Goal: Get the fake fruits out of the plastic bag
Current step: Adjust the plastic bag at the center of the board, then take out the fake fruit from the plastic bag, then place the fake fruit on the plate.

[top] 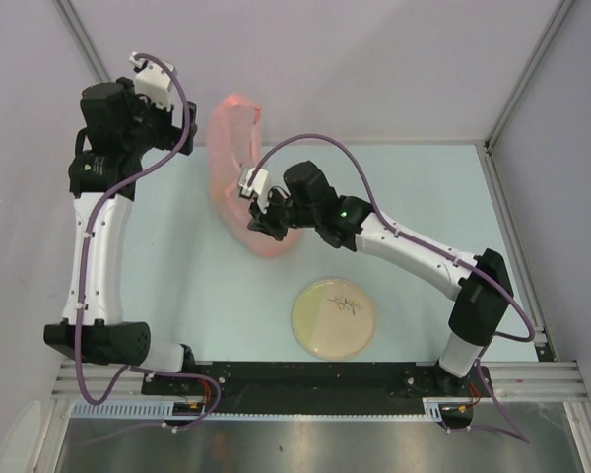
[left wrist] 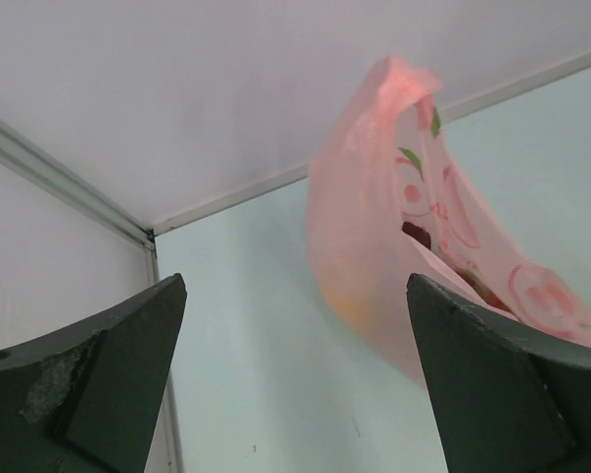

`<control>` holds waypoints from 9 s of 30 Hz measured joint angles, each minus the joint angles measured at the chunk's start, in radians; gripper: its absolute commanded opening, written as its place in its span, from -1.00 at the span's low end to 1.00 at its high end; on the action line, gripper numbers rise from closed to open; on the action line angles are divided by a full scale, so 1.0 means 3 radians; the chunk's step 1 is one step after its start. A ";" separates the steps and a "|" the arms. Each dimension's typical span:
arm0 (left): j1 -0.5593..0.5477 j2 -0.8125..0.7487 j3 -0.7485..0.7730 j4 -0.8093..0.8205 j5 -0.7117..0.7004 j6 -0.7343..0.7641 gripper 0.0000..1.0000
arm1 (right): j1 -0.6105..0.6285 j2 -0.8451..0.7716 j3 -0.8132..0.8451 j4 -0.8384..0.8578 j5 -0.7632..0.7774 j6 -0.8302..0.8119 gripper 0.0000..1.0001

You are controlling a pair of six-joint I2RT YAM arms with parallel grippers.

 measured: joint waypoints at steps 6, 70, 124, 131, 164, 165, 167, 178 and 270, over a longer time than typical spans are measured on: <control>-0.0120 0.0258 0.0029 -0.0015 0.0169 0.0188 1.00 | -0.0067 0.0000 -0.0261 -0.0042 -0.0043 -0.0074 -1.00; -0.1621 -0.0674 -0.2714 0.1516 0.0487 -0.0598 -0.99 | -0.2533 -0.1837 -0.2417 -0.0238 0.0599 0.0492 0.09; -0.1417 -0.0772 -0.2435 0.1369 0.0224 -0.1366 -0.92 | -0.0575 0.0334 -0.1115 0.0973 0.0932 0.0309 -0.67; -0.1417 -0.0785 -0.2443 0.1222 0.0387 -0.1369 -0.91 | -0.0670 0.0936 -0.0441 0.1085 0.1161 0.0310 -0.11; -0.1387 -0.0607 -0.2441 0.1256 0.0444 -0.1486 -0.89 | -0.0763 0.2050 0.0646 0.1531 0.1952 0.0046 -1.00; -0.1383 -0.0607 -0.2441 0.1260 0.0444 -0.1486 -0.89 | -0.0767 0.2050 0.0646 0.1537 0.1953 0.0031 -1.00; -0.1376 -0.0607 -0.2441 0.1265 0.0444 -0.1486 -0.87 | -0.0772 0.2043 0.0640 0.1549 0.1944 0.0019 -1.00; -0.1364 -0.0608 -0.2441 0.1445 0.0453 -0.1517 -0.83 | -0.0805 0.0947 0.0015 0.1090 0.1528 0.0122 -1.00; -0.1348 -0.0576 -0.2572 0.1578 0.0474 -0.1367 -0.56 | -0.0173 -0.0352 -0.1101 -0.0430 -0.1925 0.0587 -0.80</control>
